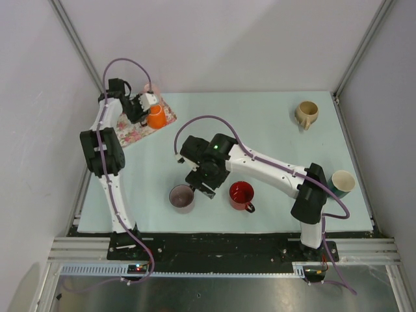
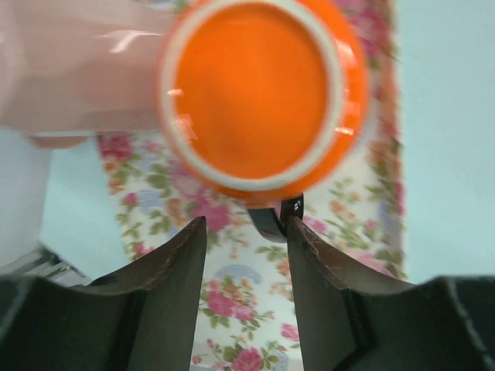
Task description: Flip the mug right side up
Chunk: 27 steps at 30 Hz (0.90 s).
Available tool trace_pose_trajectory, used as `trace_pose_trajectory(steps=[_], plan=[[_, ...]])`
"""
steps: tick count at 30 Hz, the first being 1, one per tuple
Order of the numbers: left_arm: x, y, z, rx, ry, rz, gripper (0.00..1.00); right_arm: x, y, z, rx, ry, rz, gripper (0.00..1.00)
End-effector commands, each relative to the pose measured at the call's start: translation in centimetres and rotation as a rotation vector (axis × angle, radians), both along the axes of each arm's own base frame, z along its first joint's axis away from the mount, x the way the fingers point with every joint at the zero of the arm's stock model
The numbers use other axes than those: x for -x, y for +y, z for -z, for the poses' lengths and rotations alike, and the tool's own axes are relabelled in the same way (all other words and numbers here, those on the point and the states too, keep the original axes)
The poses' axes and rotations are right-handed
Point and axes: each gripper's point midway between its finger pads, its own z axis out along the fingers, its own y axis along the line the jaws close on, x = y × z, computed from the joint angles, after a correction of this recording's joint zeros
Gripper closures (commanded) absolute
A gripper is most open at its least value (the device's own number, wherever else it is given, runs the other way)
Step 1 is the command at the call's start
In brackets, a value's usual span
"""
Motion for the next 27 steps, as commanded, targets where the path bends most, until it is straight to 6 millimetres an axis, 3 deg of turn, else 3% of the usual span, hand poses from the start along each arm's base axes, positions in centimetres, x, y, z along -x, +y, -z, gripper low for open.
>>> trace_pose_trajectory(steps=[1, 7, 15, 19, 23, 27], plan=[[-2.9, -0.2, -2.2, 0.153, 0.009, -0.252, 0.5, -0.1, 0.1, -0.5, -0.003, -0.008, -0.002, 0.25], [-0.9, -0.3, 1.0, 0.059, 0.076, -0.233, 0.46, -0.1, 0.0, -0.5, 0.001, -0.005, -0.002, 0.26], [-1.6, -1.7, 0.8, 0.048, 0.057, -0.172, 0.47, 0.0, 0.3, -0.4, 0.004, 0.0, -0.007, 0.26], [-1.5, -1.9, 1.3, 0.023, 0.064, -0.158, 0.58, 0.0, 0.1, -0.3, 0.007, 0.0, -0.002, 0.26], [-1.9, -1.8, 1.5, 0.012, 0.065, -0.186, 0.94, 0.1, 0.1, -0.4, 0.007, -0.002, -0.003, 0.26], [-1.9, -1.4, 0.9, 0.032, 0.07, -0.242, 0.99, -0.1, -0.1, -0.7, 0.004, -0.013, 0.017, 0.26]])
